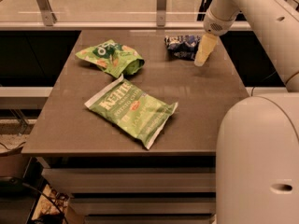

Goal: Pick blue chip bag

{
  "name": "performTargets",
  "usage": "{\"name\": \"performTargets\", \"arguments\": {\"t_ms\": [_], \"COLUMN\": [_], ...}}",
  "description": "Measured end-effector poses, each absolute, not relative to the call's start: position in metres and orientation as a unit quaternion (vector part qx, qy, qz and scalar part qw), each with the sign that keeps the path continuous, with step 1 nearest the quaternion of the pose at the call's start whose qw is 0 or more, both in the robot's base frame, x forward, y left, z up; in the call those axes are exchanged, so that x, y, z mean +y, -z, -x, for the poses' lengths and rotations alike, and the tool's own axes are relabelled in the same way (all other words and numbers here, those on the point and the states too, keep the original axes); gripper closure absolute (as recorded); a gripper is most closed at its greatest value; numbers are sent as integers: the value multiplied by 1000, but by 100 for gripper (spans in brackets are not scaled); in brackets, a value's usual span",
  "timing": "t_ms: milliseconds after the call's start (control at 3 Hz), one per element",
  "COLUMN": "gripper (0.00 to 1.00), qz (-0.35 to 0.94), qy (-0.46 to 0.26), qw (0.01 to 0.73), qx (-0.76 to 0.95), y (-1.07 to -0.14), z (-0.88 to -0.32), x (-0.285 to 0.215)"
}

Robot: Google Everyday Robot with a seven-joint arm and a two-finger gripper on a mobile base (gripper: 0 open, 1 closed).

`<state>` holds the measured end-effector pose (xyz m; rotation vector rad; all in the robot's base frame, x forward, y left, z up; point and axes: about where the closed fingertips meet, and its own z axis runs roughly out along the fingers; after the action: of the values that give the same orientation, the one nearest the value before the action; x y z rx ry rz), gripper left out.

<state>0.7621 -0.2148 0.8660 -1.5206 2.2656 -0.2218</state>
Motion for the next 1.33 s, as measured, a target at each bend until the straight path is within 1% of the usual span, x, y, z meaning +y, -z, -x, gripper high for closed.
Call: {"name": "performTargets", "arguments": {"t_ms": [1000,1333], "gripper": [0,18], "qz": [564,565], "qy": [76,75], "qw": [186,184], "qx": [801,801], "y": [-846,-842], "z": [-776,-777], "x": [-198,-197]}}
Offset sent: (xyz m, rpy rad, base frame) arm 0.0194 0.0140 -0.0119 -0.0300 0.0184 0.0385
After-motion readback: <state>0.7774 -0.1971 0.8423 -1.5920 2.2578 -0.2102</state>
